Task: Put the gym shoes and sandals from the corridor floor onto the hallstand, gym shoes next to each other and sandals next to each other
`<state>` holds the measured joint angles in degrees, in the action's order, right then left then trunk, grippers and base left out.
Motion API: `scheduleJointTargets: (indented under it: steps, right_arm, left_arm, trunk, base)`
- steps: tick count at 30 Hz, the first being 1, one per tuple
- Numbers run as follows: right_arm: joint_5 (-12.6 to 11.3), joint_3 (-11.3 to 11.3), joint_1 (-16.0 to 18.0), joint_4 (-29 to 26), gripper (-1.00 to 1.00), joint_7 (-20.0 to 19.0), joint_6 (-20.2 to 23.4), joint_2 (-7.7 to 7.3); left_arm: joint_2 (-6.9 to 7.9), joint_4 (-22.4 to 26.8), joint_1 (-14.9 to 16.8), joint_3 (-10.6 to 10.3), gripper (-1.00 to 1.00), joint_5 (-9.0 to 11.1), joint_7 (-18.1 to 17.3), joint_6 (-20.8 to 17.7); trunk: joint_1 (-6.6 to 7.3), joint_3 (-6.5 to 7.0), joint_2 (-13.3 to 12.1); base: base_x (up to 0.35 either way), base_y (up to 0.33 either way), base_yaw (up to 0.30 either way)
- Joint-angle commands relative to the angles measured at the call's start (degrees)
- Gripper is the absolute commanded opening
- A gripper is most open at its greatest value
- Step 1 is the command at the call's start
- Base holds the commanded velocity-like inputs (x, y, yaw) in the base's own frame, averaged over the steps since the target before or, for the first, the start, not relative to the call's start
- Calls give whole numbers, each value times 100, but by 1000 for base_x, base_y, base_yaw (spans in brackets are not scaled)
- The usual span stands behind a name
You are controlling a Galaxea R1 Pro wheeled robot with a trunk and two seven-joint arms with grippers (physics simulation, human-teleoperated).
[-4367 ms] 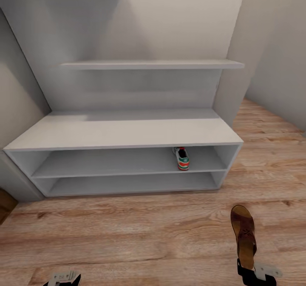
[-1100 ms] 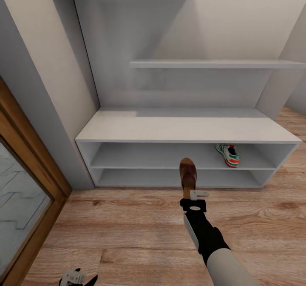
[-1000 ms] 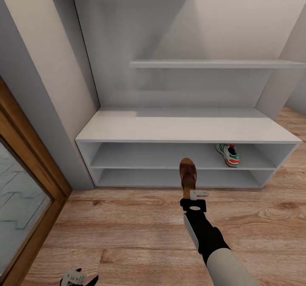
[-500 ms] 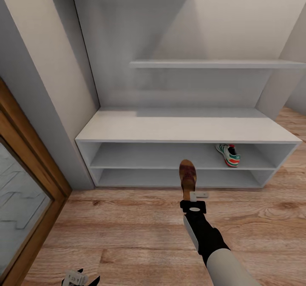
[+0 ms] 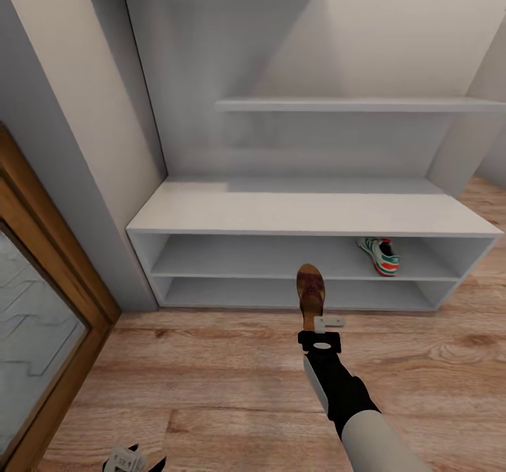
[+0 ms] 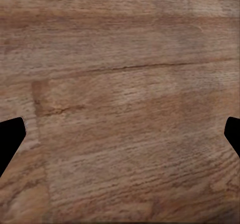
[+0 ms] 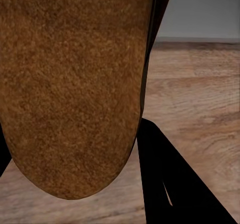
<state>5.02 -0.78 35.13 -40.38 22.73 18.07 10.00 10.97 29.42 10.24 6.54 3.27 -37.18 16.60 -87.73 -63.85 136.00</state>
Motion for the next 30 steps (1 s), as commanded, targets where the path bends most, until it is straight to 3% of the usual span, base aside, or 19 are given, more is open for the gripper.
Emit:
scheduleJointTargets:
  steps: [1,23,26,30]
  right_arm:
    - [34,-10,2,-6,-100,30,46,0]
    - [45,-10,0,-38,-100,167,88,0]
    - [44,-14,0,-51,-100,205,264,0]
    - [36,-18,2,-133,-100,240,819,0]
  left_arm:
    - [0,-7,4,13,100,33,-43,-6]
    - [-16,7,4,22,100,33,-43,-7]
    - [-10,21,4,22,100,39,-43,-7]
    - [-6,27,4,23,100,41,-43,-7]
  trunk:
    - [1,-11,2]
    - [1,-141,2]
    - [1,-143,2]
    - [1,-143,2]
  base:
    - [0,0,115]
    - [0,0,131]
    - [0,0,11]
    - [0,0,3]
